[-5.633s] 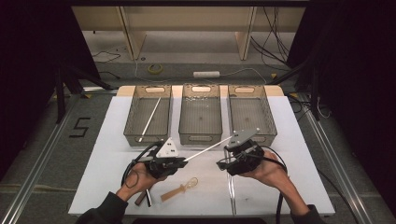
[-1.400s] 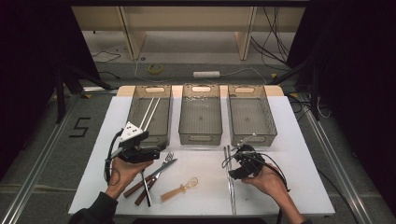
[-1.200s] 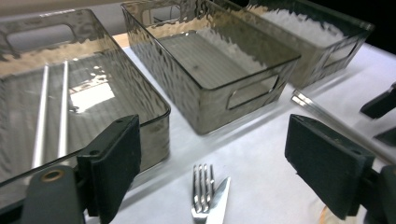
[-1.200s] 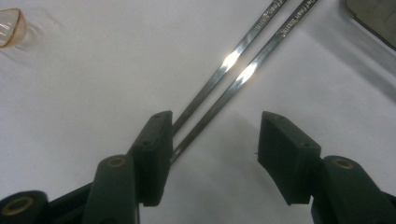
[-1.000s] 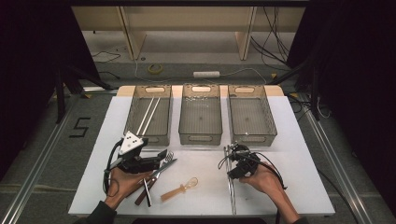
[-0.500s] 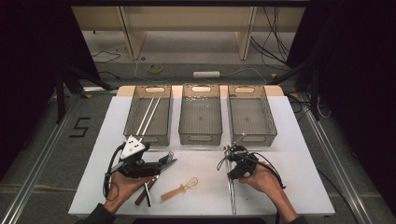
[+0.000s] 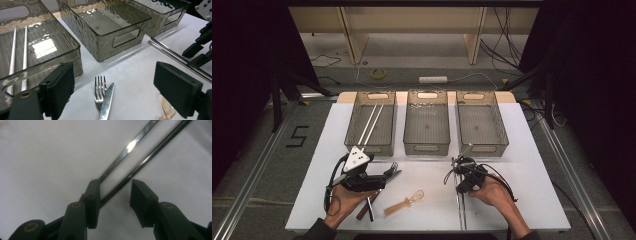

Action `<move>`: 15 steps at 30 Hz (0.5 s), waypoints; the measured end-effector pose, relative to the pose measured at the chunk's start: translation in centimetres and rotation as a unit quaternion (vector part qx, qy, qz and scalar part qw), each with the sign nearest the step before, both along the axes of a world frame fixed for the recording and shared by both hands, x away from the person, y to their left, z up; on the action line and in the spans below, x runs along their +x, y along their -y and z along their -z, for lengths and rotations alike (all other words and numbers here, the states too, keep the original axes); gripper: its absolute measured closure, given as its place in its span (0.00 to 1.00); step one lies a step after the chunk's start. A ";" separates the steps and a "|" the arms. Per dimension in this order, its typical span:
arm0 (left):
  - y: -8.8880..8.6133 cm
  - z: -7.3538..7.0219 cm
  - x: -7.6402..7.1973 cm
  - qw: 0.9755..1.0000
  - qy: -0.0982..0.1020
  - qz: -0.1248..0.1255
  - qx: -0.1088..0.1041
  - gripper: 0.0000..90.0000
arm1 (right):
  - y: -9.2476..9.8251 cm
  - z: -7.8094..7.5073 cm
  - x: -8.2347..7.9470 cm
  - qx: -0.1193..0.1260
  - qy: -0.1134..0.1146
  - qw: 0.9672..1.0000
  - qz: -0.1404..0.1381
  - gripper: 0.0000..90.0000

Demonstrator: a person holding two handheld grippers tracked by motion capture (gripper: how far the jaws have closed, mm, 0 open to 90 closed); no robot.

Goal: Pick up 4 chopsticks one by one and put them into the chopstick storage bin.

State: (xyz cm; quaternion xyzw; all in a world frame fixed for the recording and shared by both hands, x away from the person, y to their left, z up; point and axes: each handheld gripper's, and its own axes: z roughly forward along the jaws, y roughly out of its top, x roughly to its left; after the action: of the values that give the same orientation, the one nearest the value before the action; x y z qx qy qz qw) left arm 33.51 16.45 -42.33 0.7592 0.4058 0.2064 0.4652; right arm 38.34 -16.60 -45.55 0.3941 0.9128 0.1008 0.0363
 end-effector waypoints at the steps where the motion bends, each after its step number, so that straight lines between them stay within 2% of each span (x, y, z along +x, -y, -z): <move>1: 0.0 0.0 0.0 1.000 0.000 0.000 0.001 0.18 | 0.0 0.0 0.0 0.000 0.000 1.000 0.000 0.67; 15: 0.1 0.1 0.0 1.000 -0.003 0.001 0.003 0.18 | -0.2 0.1 0.1 -0.024 -0.003 0.999 -0.027 0.76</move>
State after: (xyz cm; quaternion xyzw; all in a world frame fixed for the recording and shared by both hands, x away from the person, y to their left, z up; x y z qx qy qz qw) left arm 33.54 16.39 -42.42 0.7618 0.4055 0.2049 0.4619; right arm 38.43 -16.45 -45.60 0.3689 0.9252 0.0788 0.0403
